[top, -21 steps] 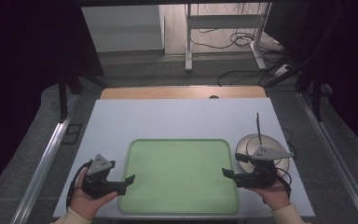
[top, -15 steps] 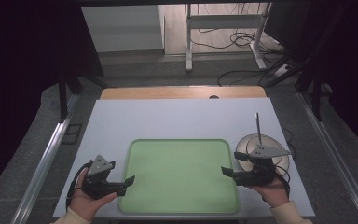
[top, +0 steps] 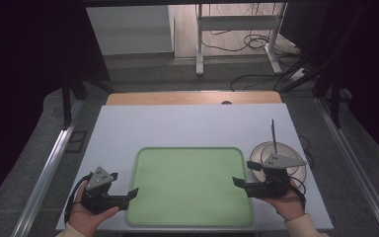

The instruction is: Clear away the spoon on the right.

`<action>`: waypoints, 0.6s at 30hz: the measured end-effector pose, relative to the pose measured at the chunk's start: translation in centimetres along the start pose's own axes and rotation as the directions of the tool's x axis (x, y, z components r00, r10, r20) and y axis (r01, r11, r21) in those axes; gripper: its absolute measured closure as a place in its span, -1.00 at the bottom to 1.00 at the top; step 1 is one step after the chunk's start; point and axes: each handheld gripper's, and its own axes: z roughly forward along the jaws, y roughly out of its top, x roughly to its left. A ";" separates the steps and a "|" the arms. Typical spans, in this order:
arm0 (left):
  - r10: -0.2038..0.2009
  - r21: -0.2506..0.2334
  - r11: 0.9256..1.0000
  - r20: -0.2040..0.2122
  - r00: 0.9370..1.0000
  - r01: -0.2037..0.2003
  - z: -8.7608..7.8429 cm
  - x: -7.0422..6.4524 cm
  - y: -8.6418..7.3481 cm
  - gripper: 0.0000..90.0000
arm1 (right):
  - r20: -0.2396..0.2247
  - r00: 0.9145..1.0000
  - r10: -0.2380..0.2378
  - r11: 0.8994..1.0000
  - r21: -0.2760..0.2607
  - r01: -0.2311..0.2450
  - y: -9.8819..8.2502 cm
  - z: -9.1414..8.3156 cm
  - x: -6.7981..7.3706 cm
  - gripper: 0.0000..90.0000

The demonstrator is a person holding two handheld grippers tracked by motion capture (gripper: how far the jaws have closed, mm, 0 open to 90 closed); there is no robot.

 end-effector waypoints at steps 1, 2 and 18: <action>-0.001 0.004 1.000 -0.001 1.000 0.001 0.1 0.1 0.0 -0.74 | 0.001 1.000 -0.004 1.000 0.001 0.004 0.0 0.0 0.1 -0.51; -0.003 0.007 1.000 0.001 1.000 0.003 0.2 0.2 -0.1 -0.73 | 0.001 1.000 -0.006 1.000 0.001 0.006 0.1 -0.1 0.1 -0.50; 0.023 0.030 0.999 -0.003 1.000 -0.022 0.5 -0.1 -0.2 -0.73 | 0.006 1.000 0.008 1.000 -0.003 -0.008 1.6 -0.4 -0.6 -0.49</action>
